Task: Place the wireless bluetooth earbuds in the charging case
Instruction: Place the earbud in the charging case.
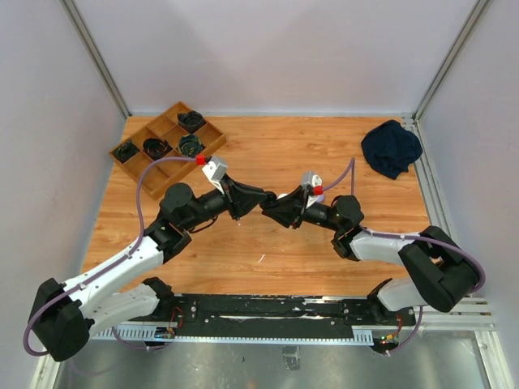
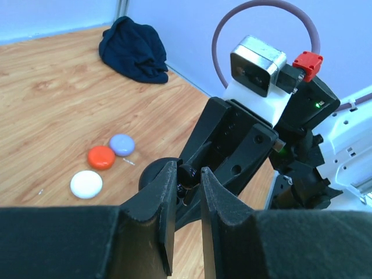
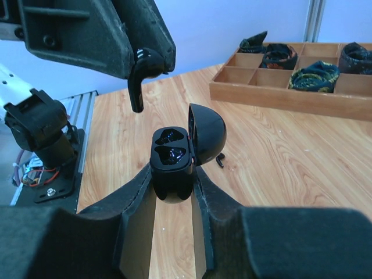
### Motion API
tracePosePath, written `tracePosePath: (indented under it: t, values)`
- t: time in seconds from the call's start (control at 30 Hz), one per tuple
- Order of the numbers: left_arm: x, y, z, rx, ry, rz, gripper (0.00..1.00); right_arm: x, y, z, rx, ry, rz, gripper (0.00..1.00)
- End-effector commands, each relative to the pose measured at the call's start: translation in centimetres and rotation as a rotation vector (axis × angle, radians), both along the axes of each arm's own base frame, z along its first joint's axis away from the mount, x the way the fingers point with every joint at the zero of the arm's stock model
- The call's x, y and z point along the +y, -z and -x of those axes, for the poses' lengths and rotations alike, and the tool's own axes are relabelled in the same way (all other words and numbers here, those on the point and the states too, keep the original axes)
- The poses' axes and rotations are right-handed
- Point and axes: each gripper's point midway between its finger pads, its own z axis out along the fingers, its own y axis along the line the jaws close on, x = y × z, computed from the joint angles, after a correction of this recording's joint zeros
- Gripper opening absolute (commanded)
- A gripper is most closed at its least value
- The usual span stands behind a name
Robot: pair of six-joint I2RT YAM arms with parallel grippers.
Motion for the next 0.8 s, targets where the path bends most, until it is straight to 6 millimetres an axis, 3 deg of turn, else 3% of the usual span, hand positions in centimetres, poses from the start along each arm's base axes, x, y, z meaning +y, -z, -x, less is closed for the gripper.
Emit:
tracePosePath:
  t: [0.0, 0.33, 0.77]
  values:
    - [-0.3, -1.8, 0.6, -0.105, 0.021, 0.040, 0.18, -0.2, -2.8, 0.7, -0.071, -0.035, -0.103, 0.13]
    - [-1.4, -2.1, 0.8, -0.139, 0.024, 0.066, 0.18, 0.1, -3.1, 1.0, -0.071, -0.047, -0.108, 0.12]
    - [-2.0, -0.7, 0.3, -0.140, -0.008, 0.027, 0.17, 0.0, -3.4, 1.1, -0.080, -0.045, -0.109, 0.13]
